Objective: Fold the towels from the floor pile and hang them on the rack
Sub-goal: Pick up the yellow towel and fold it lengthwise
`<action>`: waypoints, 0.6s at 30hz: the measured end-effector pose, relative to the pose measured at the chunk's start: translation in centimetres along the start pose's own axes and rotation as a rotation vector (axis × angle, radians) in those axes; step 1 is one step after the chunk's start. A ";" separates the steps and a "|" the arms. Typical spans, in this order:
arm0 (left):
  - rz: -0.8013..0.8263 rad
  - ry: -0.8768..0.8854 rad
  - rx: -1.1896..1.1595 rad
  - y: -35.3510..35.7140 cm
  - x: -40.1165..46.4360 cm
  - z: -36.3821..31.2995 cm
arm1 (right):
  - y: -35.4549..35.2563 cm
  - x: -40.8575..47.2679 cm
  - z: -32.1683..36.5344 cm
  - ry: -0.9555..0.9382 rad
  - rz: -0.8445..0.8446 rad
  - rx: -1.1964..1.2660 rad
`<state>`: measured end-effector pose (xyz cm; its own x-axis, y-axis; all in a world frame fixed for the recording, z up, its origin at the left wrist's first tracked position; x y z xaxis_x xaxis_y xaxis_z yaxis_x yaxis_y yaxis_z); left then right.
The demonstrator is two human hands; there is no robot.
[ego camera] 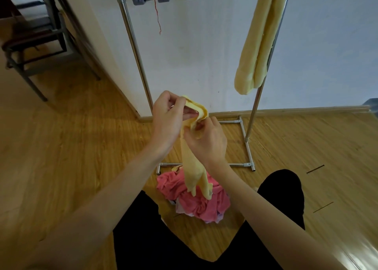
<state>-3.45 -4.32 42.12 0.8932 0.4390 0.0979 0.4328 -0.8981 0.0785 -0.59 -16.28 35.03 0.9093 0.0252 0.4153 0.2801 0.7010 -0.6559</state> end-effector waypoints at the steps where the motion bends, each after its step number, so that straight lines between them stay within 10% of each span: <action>1: -0.004 0.002 -0.003 -0.1 0.1 0.0 | 0.1 0.0 -0.2 -0.005 0.004 -0.006; 10: -0.047 0.010 0.047 -3.0 2.4 0.1 | -2.6 1.4 -3.4 -0.170 0.064 0.133; 18: 0.034 0.258 0.940 -4.8 3.1 1.3 | -3.4 4.7 -3.7 -0.296 0.320 0.139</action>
<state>-2.63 1.33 40.78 0.9012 0.3044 0.3085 0.4283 -0.5171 -0.7410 3.88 -21.16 36.87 0.8107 0.4447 0.3807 -0.0630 0.7129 -0.6985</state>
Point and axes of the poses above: each hand's wrist, its own x-axis towards the middle knuckle, its own y-axis out of the palm, z = x × y, the point moved 8 cm from there along x, towards the middle knuckle, and after that the axes turned 5 degrees about -x, right-handed, at the moved point
